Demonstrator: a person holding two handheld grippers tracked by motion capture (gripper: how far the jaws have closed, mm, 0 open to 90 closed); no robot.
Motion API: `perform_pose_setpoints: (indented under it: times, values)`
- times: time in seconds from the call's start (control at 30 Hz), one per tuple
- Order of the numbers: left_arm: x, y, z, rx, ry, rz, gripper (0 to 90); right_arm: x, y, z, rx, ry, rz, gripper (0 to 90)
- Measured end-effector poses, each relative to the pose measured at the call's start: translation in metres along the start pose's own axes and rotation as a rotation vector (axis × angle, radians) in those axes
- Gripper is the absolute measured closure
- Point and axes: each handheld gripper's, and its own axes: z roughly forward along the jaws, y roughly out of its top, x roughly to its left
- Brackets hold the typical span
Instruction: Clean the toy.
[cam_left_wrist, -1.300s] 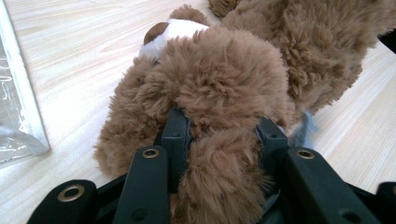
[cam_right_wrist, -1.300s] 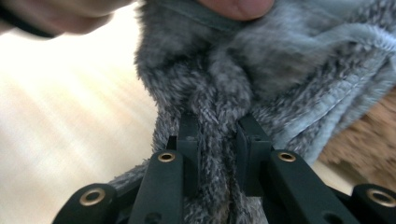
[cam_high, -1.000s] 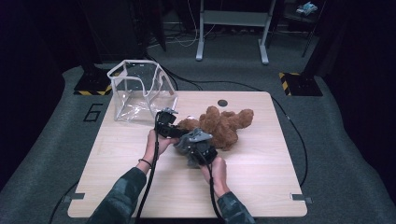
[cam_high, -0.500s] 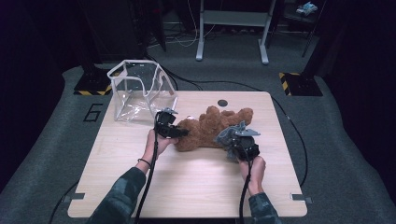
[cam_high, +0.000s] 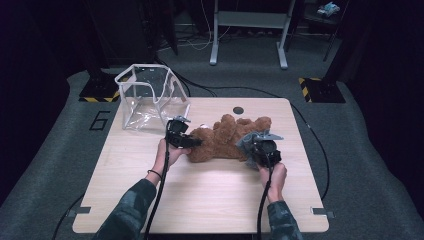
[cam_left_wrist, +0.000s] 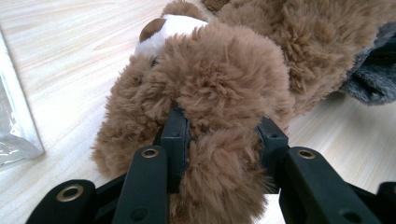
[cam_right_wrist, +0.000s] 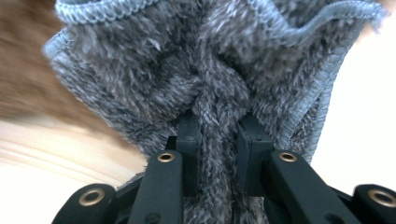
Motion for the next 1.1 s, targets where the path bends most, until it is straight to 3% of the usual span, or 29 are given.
perform_pose_setpoints:
  times: [0.03,0.07,0.13,0.2,0.23,0.27,0.37,0.43,0.5,0.63,0.77,0.83,0.9,1.03,1.1]
  values:
    - [0.000,-0.001,0.000,-0.004,0.000,-0.008,64.2,0.000,0.000,0.000,0.000,0.000,0.000,74.0]
    - [0.001,-0.001,0.000,-0.008,-0.004,-0.009,64.1,-0.009,-0.003,-0.004,-0.008,0.010,0.012,74.0]
    - [0.001,-0.003,0.001,-0.013,-0.008,-0.026,64.1,-0.006,0.002,-0.013,-0.038,0.028,0.000,73.8]
    - [0.001,-0.003,0.001,-0.016,-0.007,-0.026,64.0,0.006,0.011,-0.020,-0.082,0.083,-0.017,73.6]
    - [0.001,-0.003,0.001,-0.016,-0.007,-0.026,63.9,0.006,0.011,-0.020,-0.082,0.083,-0.017,73.6]
    - [0.001,-0.002,0.001,-0.015,-0.003,-0.019,63.9,0.020,0.021,-0.023,-0.102,0.103,-0.062,73.6]
    - [0.002,-0.003,0.002,-0.015,-0.012,-0.018,63.7,0.032,0.025,-0.011,-0.072,0.082,-0.086,73.9]
    - [0.002,-0.003,0.002,-0.016,-0.014,-0.014,63.6,0.032,0.022,-0.003,-0.056,0.071,-0.066,73.9]
    - [0.001,-0.003,0.003,-0.015,-0.010,-0.010,63.6,0.020,0.009,0.007,-0.024,0.060,-0.026,73.9]
    - [0.001,-0.003,0.003,-0.013,-0.015,-0.025,63.6,0.006,0.001,0.012,0.013,0.038,0.004,73.7]
    - [0.002,-0.003,0.003,-0.012,-0.013,-0.026,63.6,0.004,0.011,-0.006,-0.028,0.060,0.000,73.4]
    - [0.004,-0.003,0.003,-0.013,-0.017,-0.015,63.6,0.016,0.033,-0.026,-0.097,0.098,-0.052,73.2]
    - [0.004,-0.003,0.003,-0.012,-0.017,-0.015,63.6,0.027,0.046,-0.030,-0.118,0.114,-0.065,73.2]
    - [0.004,-0.003,0.003,-0.002,-0.019,-0.022,63.7,0.031,0.050,-0.013,-0.073,0.101,-0.060,73.2]
    - [0.003,-0.002,0.004,-0.007,-0.019,-0.024,63.6,0.024,0.042,0.001,-0.040,0.096,-0.019,73.2]
